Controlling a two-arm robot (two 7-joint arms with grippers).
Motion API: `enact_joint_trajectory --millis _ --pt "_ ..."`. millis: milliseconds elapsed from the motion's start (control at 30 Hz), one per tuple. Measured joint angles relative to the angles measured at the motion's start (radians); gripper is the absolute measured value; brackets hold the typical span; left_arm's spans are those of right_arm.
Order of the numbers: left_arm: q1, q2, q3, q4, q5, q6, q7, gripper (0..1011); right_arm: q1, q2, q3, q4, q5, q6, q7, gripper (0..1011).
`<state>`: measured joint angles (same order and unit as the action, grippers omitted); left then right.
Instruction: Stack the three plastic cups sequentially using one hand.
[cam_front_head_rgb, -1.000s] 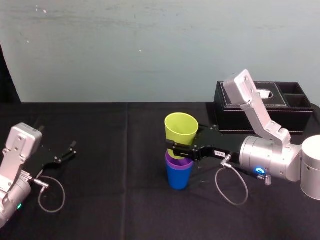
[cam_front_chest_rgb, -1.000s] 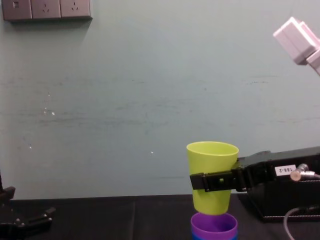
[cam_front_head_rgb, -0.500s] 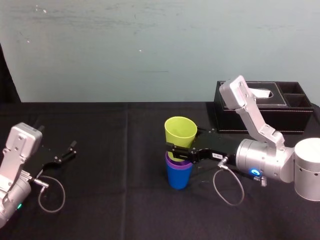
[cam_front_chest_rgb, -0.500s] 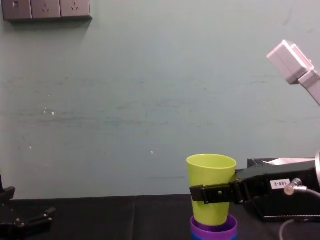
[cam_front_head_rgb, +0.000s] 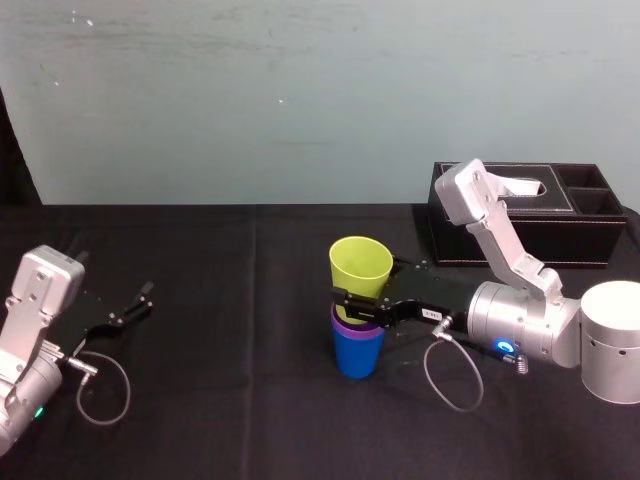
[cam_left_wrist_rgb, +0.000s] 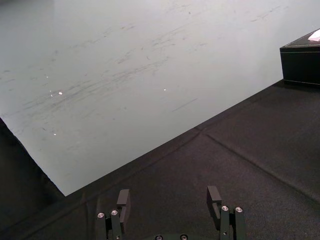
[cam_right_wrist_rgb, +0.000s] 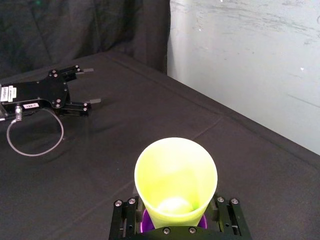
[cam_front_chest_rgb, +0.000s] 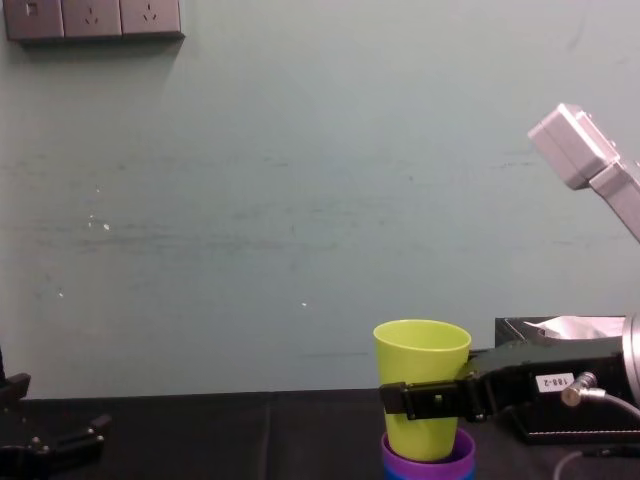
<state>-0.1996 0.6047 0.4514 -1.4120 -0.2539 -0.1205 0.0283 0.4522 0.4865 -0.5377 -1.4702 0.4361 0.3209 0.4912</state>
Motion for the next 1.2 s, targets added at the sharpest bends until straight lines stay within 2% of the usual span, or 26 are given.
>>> enact_joint_trajectory --millis 533,1100,1200 --pt "0.000 0.000 0.000 0.000 0.000 0.000 0.000 1000 -0.001 -0.011 -0.009 0.035 -0.027 -0.013 -0.002 718" --pt "0.000 0.000 0.000 0.000 0.000 0.000 0.000 1000 -0.002 -0.016 -0.008 0.047 -0.030 -0.012 0.003 718" --pt "0.000 0.000 0.000 0.000 0.000 0.000 0.000 1000 -0.002 -0.016 -0.008 0.047 -0.030 -0.012 0.003 778"
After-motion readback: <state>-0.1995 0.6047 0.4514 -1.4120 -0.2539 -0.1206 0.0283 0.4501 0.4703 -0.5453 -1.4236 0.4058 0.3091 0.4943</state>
